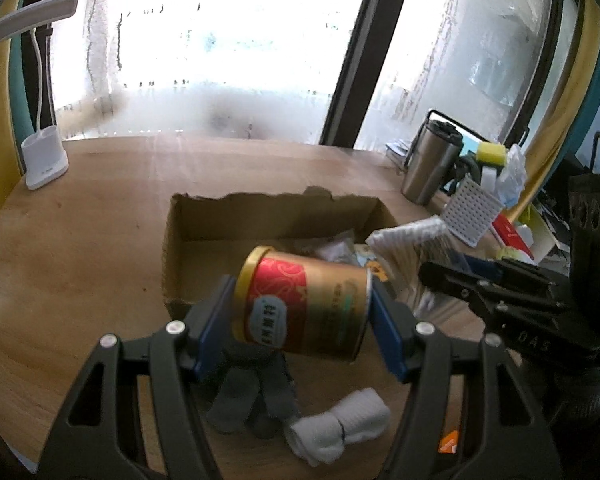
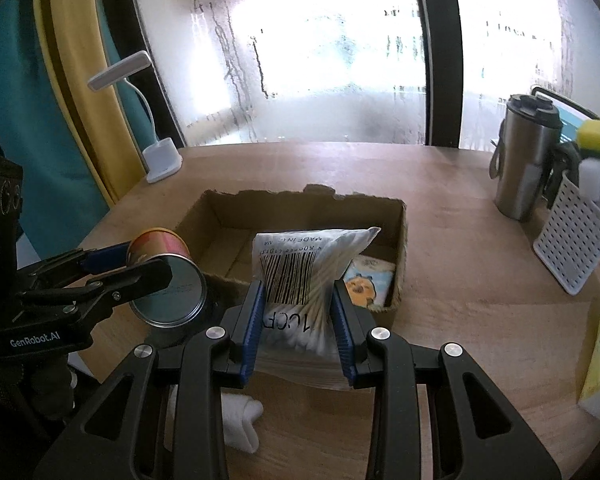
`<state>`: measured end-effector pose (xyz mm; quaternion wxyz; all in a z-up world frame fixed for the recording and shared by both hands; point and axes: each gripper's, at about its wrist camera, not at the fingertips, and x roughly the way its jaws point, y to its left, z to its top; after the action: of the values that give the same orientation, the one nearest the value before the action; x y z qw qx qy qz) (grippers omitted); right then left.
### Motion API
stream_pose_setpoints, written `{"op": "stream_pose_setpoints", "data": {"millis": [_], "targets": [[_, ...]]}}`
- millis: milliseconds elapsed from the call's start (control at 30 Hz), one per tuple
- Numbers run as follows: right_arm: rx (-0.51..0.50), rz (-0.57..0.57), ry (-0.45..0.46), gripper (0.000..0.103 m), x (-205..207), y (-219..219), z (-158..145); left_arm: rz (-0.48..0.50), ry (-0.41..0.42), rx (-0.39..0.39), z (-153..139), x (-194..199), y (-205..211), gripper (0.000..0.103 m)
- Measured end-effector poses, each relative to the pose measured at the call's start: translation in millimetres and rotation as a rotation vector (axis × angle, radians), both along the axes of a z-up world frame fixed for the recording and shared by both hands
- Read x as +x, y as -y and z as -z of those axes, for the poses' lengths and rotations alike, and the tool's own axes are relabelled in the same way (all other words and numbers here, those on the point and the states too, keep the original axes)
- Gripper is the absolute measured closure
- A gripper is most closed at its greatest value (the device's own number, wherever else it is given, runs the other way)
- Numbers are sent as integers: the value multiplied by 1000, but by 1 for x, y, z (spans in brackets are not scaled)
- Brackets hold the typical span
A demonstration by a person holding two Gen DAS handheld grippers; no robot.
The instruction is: Organize objects
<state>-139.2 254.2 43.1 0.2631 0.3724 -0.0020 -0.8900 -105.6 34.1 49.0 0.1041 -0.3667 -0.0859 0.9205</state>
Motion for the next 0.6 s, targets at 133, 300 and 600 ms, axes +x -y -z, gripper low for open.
{"op": "stream_pose_setpoints", "data": {"millis": [133, 300, 600], "targets": [[-3, -6, -3, 68, -8, 4, -2, -14, -5, 2, -4, -6, 7, 38], [-4, -15, -2, 68, -18, 11, -3, -29, -7, 2, -6, -16, 15, 38], [-5, -21, 2, 68, -36, 19, -5, -37, 0, 1, -3, -35, 23, 38]]}}
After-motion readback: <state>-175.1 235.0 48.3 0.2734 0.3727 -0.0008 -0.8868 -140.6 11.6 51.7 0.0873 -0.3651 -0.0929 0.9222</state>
